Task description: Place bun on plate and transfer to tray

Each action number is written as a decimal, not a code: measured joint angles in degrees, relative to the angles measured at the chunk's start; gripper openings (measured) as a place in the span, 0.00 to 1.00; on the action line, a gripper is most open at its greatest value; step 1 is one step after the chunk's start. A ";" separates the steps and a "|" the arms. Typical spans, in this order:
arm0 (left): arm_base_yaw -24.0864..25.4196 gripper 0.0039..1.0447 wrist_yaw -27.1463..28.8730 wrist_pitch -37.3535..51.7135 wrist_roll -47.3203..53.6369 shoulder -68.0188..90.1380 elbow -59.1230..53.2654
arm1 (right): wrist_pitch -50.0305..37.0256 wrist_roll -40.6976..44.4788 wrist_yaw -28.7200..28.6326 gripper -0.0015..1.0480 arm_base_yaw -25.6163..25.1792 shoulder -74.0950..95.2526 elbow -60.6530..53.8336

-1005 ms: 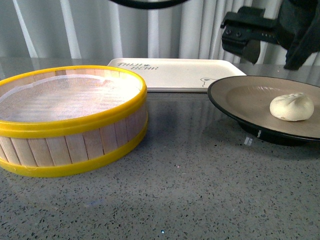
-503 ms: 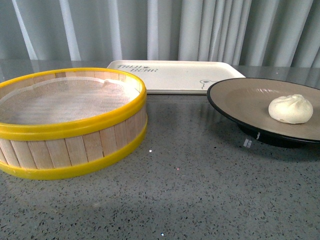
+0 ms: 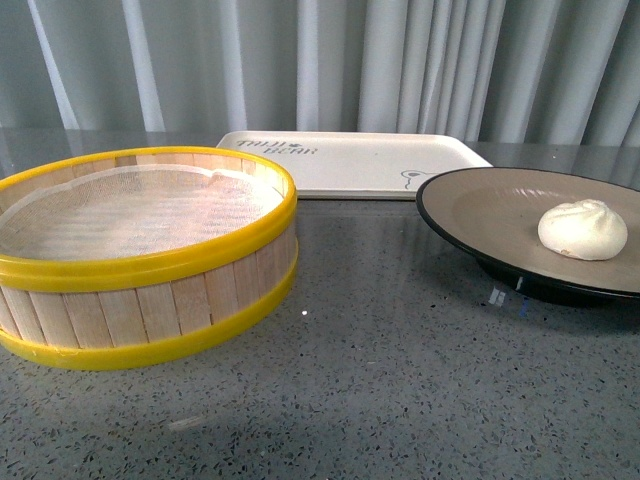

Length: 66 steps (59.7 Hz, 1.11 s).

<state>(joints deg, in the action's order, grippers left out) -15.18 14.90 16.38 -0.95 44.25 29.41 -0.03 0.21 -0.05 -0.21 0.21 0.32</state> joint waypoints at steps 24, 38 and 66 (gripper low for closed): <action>8.70 0.04 -8.72 3.80 0.66 -12.41 -18.32 | 0.00 0.00 0.02 0.92 0.00 0.00 0.00; 15.10 0.04 -14.51 2.80 0.68 -18.67 -22.88 | 0.00 0.00 0.00 0.92 0.00 0.00 0.00; 15.10 0.04 -14.75 -2.21 0.68 -27.47 -26.91 | 0.00 0.00 0.00 0.92 0.00 0.00 0.00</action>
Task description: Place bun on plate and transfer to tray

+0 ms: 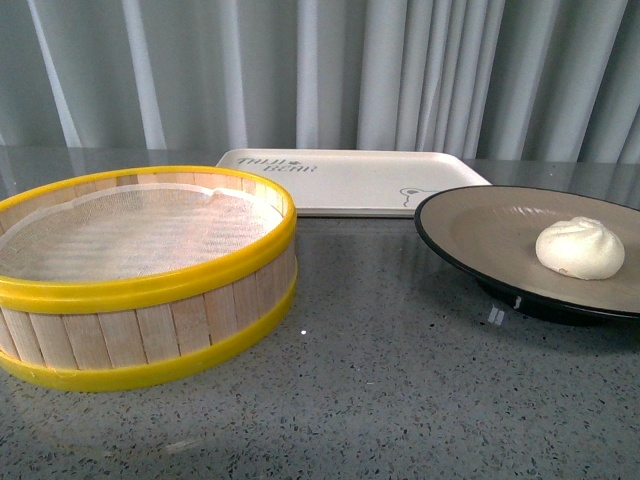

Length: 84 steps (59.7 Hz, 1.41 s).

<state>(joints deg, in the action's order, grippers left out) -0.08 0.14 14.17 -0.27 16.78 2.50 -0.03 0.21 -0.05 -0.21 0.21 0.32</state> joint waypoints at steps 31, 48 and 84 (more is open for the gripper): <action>0.00 0.04 -0.15 -13.20 0.00 -14.01 -1.01 | 0.00 0.00 0.02 0.92 0.00 0.00 0.00; 0.00 0.10 -0.13 -14.14 0.00 -16.55 -1.01 | 0.00 0.02 0.00 0.92 0.00 0.00 0.00; 0.00 0.94 -0.11 -14.14 0.02 -16.55 -1.01 | -12.92 9.31 0.92 0.92 -5.40 22.56 12.39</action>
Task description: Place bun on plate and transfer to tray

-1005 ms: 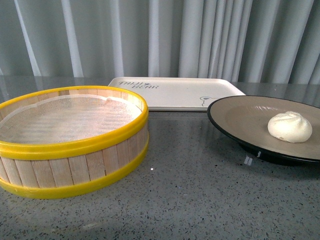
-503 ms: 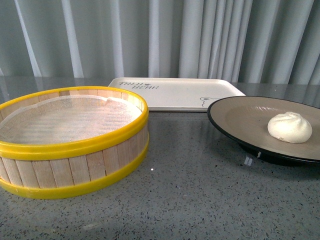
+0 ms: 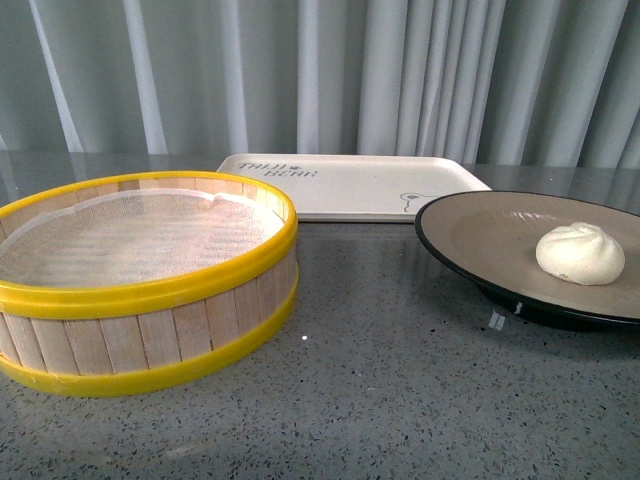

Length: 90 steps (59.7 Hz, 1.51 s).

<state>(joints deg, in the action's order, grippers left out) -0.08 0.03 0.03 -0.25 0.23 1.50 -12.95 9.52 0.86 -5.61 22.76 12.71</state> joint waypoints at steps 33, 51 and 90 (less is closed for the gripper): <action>0.00 0.94 0.00 0.00 0.00 -0.02 0.00 | 1.90 -40.70 -13.11 0.92 -6.25 39.87 15.89; 0.00 0.94 0.00 0.00 0.00 0.00 0.00 | 1.33 -55.80 -15.50 0.92 -0.22 46.53 16.83; 0.00 0.94 0.00 0.00 0.00 -0.02 0.00 | -1.42 -66.03 -19.17 0.49 4.44 49.92 18.69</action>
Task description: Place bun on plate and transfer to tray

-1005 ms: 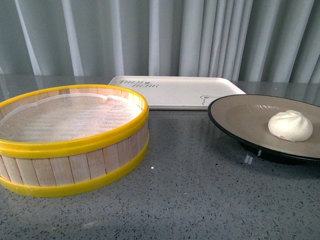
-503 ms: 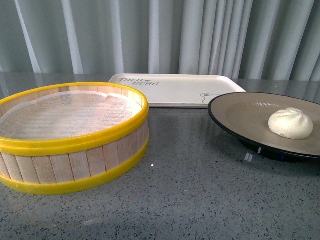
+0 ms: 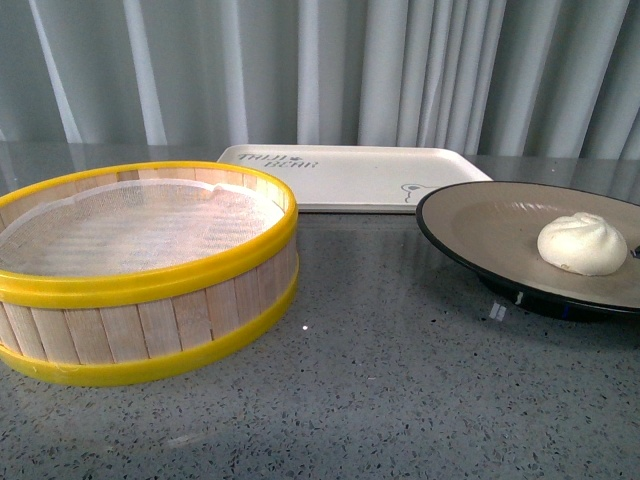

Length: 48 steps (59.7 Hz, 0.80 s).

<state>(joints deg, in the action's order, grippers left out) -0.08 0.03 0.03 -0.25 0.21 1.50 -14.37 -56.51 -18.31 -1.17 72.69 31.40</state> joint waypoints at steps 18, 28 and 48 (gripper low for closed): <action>0.00 0.94 0.02 0.00 0.00 0.00 0.00 | 0.44 -1.22 -1.33 0.03 -0.04 -0.90 0.85; 0.00 0.94 0.04 0.00 0.00 0.00 0.00 | -0.68 -1.11 -0.87 0.02 0.09 -1.11 1.38; 0.00 0.94 0.00 0.00 0.00 0.00 0.00 | -11.30 -7.23 -0.94 0.02 -0.04 -1.31 -0.83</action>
<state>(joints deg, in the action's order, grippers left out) -0.08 0.03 0.03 -0.25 0.21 1.50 -25.67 -63.75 -19.25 -1.21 71.37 30.57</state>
